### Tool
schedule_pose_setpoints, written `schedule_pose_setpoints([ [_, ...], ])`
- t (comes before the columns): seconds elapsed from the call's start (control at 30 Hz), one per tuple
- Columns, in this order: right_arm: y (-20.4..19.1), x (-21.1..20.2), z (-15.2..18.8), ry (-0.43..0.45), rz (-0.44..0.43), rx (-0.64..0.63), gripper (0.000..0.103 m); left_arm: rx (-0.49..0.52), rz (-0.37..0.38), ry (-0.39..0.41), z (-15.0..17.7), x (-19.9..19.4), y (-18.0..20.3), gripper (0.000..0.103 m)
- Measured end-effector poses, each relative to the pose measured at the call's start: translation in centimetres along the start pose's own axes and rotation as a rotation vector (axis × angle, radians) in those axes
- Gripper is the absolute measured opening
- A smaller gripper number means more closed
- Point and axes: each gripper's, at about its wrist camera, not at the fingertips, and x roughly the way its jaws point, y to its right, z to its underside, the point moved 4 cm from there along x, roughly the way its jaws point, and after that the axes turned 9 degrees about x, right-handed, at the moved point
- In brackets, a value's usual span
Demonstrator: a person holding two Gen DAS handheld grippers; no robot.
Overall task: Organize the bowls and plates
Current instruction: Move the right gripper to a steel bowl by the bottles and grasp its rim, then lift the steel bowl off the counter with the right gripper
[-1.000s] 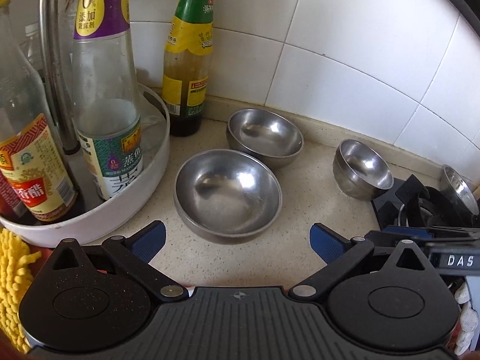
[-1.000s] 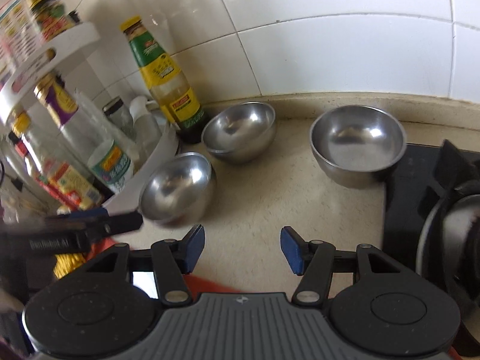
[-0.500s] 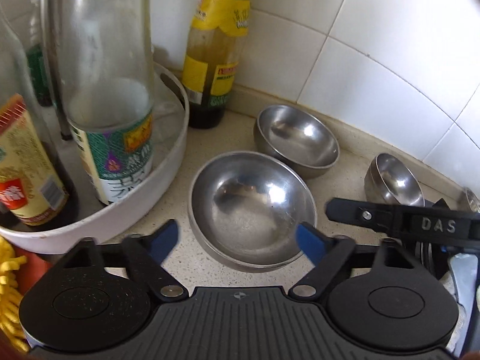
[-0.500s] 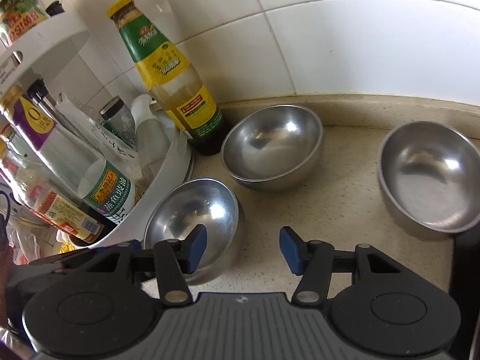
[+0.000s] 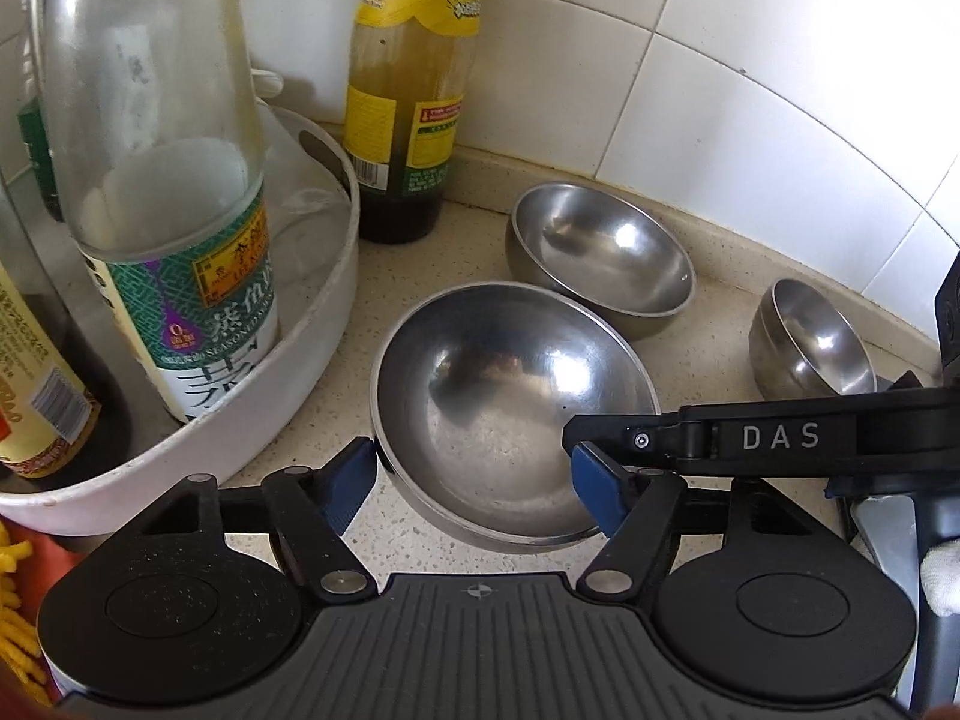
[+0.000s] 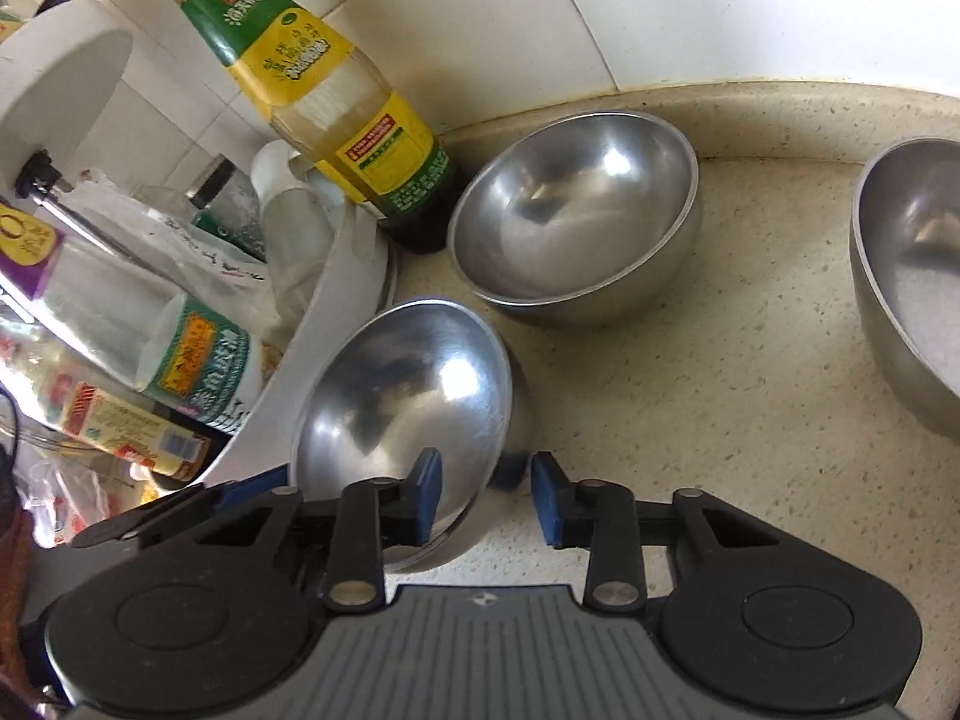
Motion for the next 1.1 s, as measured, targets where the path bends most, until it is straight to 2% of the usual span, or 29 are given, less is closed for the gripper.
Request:
schedule_pose_setpoints([
  [0.13, 0.1, -1.8, 0.8, 0.024, 0.032, -0.038, 0.031, -0.006, 0.051, -0.012, 0.2, -0.4, 0.7, 0.077],
  [0.37, 3.7, -5.2, 3.2, 0.005, 0.08, 0.03, 0.031, 0.107, 0.151, -0.044, 1.4, -0.5, 4.4, 0.079],
  [0.43, 4.6, -6.3, 3.4, 0.032, 0.089, 0.058, 0.032, 0.115, 0.146, -0.042, 1.4, -0.5, 4.7, 0.08],
  [0.57, 5.3, -7.5, 2.8, 0.088, 0.078, 0.093, 0.033, 0.067, 0.113, -0.01, 0.7, -1.0, 3.7, 0.087],
  [0.63, 5.1, -7.2, 2.6, 0.094, 0.076, 0.094, 0.033, 0.052, 0.094, -0.024, 0.4, -0.5, 3.6, 0.091],
  [0.7, 4.9, -6.5, 2.6, 0.086, 0.075, 0.097, 0.033, 0.043, 0.073, -0.048, 0.3, 0.3, 3.5, 0.092],
  [0.73, 4.8, -6.1, 2.8, 0.083, 0.072, 0.096, 0.033, 0.041, 0.065, -0.053, 0.4, 0.6, 3.5, 0.09],
  [0.8, 4.9, -5.4, 3.2, 0.066, 0.08, 0.088, 0.033, 0.052, 0.064, -0.063, 0.6, 1.1, 3.7, 0.08],
  [0.87, 4.9, -5.0, 3.5, 0.048, 0.072, 0.085, 0.033, 0.075, 0.072, -0.077, 0.8, 1.8, 4.0, 0.063],
  [0.97, 5.0, -4.6, 3.9, 0.037, 0.049, 0.089, 0.028, 0.082, 0.097, -0.099, 1.0, 2.3, 4.2, 0.05],
  [1.03, 5.1, -4.6, 4.0, 0.038, 0.043, 0.097, 0.027, 0.086, 0.112, -0.102, 1.0, 2.4, 4.4, 0.045],
  [1.1, 5.0, -4.6, 4.1, 0.04, 0.056, 0.089, 0.027, 0.102, 0.115, -0.101, 1.1, 2.3, 4.9, 0.046],
])
